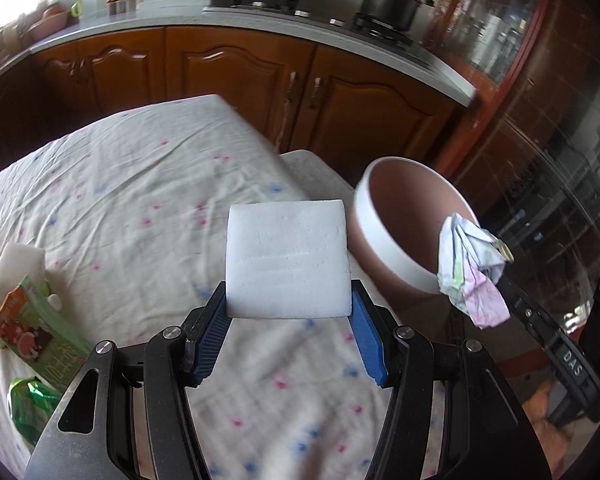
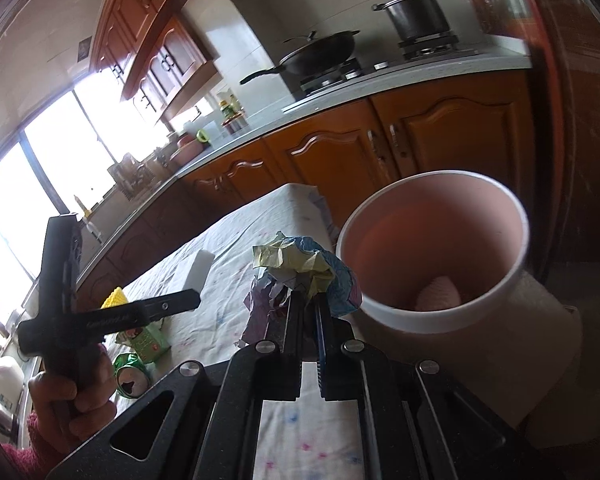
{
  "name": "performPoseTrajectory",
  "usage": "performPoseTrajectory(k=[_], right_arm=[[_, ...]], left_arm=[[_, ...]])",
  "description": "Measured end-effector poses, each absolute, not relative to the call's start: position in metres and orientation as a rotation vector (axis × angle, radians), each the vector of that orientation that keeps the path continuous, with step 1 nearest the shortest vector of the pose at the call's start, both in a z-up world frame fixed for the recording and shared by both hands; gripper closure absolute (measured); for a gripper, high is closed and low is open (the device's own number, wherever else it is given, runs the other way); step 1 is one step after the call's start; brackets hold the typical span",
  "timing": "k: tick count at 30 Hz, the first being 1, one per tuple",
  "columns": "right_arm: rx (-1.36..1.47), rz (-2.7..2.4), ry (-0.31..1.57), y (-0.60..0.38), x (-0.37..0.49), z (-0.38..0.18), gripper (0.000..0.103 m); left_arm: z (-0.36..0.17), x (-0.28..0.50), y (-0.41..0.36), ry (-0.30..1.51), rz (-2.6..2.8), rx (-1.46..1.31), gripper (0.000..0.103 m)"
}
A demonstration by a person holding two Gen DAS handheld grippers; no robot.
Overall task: Collect trash
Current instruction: 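Carry the sponge and wrapper over the bucket and open both tools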
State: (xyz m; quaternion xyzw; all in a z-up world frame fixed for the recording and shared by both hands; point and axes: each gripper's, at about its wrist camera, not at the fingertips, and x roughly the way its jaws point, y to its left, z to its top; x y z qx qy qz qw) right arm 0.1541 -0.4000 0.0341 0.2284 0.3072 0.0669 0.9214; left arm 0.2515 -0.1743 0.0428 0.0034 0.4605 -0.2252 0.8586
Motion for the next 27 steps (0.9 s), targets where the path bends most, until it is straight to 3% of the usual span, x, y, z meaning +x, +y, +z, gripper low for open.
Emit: performPoseTrajectory(k=[27], right_arm=[[0.51,0.016,0.564,-0.465,0.136,0.04,0.098]], left_arm=[[0.059,0.245,-0.257,0.94,-0.593,0.093,0.046]])
